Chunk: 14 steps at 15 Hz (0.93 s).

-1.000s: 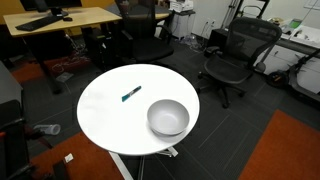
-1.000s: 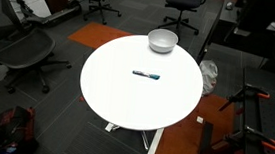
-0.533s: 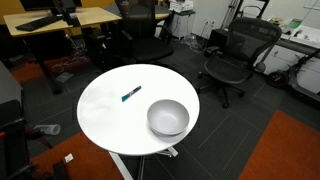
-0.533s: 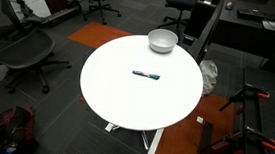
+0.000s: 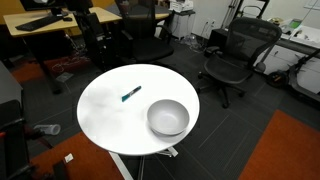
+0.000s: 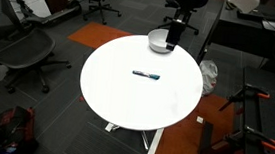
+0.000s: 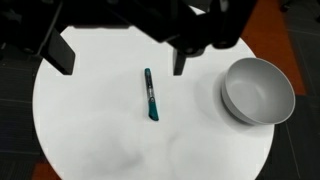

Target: Move the green marker to the left of the table

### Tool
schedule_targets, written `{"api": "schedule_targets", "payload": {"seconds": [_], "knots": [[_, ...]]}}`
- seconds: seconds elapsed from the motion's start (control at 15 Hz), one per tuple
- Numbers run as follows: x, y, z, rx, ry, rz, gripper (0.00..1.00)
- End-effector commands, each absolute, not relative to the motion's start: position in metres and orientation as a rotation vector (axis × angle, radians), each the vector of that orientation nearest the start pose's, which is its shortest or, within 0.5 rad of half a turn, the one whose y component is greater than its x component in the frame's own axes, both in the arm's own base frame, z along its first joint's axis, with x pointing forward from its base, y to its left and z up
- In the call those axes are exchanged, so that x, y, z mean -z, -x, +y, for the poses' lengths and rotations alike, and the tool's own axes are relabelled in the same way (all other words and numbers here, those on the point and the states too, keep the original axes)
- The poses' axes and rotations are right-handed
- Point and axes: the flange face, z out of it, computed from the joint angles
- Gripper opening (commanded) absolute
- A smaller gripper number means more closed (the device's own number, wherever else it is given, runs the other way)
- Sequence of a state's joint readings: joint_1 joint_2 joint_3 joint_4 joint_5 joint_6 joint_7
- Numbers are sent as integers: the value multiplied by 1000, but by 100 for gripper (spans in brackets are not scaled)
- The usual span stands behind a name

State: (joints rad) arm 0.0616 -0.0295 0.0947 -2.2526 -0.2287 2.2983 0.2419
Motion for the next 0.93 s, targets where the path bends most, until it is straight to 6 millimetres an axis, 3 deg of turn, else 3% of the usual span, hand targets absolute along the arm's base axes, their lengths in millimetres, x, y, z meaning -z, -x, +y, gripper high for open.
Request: {"api": "schedule_targets", "payload": {"seconds": [0.0,0.47,0.87], "knots": [[-363,-538,58,170,3278,-205,100],[-306,-563,45,57,3272,-313,100],[-270,-592,31,146,3230,-287,100]]}}
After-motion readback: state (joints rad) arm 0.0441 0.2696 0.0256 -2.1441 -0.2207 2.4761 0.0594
